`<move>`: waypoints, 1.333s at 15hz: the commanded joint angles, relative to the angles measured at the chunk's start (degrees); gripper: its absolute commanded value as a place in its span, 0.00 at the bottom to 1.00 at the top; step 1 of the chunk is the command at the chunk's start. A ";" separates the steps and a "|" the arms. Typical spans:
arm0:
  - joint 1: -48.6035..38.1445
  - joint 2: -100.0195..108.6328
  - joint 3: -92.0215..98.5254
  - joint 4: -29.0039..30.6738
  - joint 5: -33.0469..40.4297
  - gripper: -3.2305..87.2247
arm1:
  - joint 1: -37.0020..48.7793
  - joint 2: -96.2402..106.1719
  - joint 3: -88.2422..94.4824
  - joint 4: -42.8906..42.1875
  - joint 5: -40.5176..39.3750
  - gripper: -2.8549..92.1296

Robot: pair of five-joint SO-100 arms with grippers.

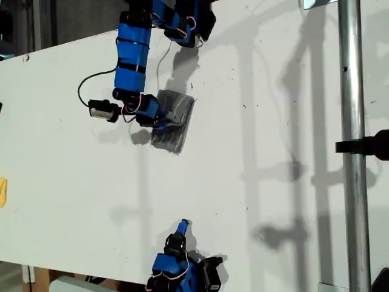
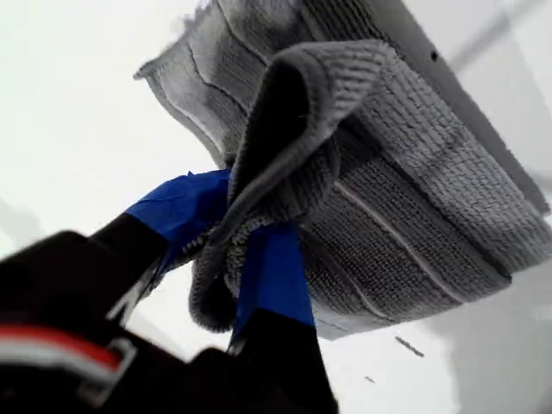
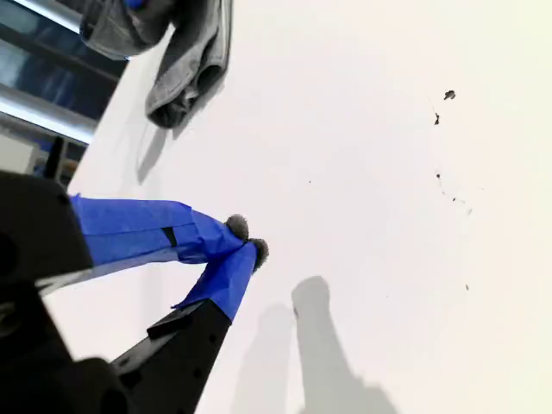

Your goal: Grasp corners of a towel and fold twice.

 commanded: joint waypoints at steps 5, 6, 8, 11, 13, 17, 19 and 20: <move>0.44 -0.09 0.44 0.18 -0.53 0.01 | 2.37 -3.43 -17.84 -11.78 -19.86 0.21; 0.44 -0.09 0.44 0.18 -0.62 0.01 | 3.25 -1.93 -17.05 -12.48 -19.95 0.21; 0.26 -0.09 0.44 0.18 -0.70 0.01 | 4.22 3.34 -13.01 -14.33 -20.48 0.21; 0.09 -0.09 0.44 0.88 -1.93 0.01 | 6.50 15.38 -6.77 -13.27 -24.52 0.12; 0.09 -0.09 0.44 2.02 -3.87 0.01 | 8.53 23.03 -5.45 -9.23 -26.10 0.10; 4.39 -0.18 0.44 3.25 -10.02 0.08 | 11.16 48.34 12.92 -2.81 -22.06 0.03; 3.96 -0.18 0.44 3.25 -9.05 0.11 | 11.60 61.26 30.85 0.26 -16.52 0.03; 3.96 -0.18 0.44 3.25 -8.26 0.11 | 10.81 67.06 39.90 1.67 -12.66 0.03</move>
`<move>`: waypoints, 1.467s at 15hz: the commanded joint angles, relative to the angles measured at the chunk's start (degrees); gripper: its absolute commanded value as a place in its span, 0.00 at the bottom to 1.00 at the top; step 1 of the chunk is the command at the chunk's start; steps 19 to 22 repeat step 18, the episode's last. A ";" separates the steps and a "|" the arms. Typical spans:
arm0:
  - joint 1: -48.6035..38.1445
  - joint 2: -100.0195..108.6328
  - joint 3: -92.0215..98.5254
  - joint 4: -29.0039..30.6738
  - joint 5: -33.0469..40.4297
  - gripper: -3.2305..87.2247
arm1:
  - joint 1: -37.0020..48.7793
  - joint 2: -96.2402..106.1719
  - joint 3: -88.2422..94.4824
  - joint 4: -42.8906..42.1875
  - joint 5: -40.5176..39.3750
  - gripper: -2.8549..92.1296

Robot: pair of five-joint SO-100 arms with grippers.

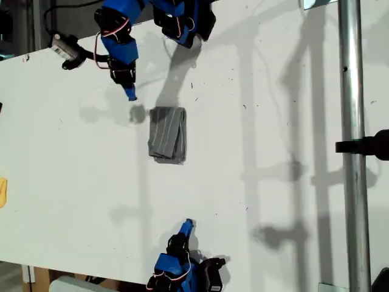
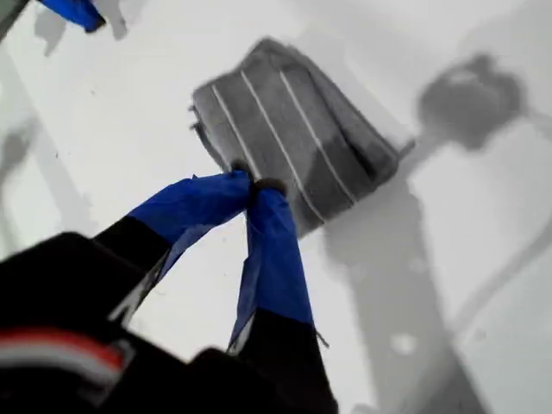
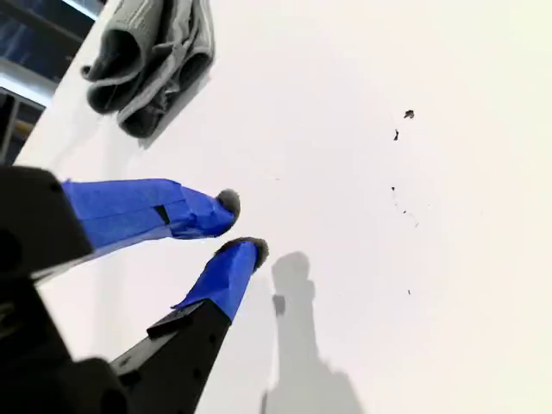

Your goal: Grasp corners of a towel and fold twice.

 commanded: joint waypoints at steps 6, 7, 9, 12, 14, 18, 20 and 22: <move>1.32 -0.18 0.44 0.18 26.10 0.10 | -5.63 45.97 40.43 14.33 21.36 0.03; 1.23 -0.18 0.44 0.18 26.10 0.10 | -6.77 45.97 42.54 14.50 23.73 0.03; 1.14 -0.18 0.44 0.18 26.10 0.10 | -10.90 45.09 44.91 14.68 29.18 0.08; 1.14 -0.18 0.44 0.18 26.10 0.09 | -14.59 45.88 44.65 14.94 28.92 0.08; 1.14 -0.18 0.44 0.18 26.10 0.09 | -15.91 45.88 44.65 14.94 29.00 0.08; 1.14 -0.18 0.44 0.18 26.10 0.09 | -16.44 45.88 44.65 14.94 29.09 0.08; 1.14 -0.18 0.44 0.18 26.10 0.09 | -16.44 45.88 44.65 14.94 29.09 0.08; 1.14 -0.18 0.44 0.18 26.10 0.09 | -16.44 45.88 44.65 14.94 29.09 0.08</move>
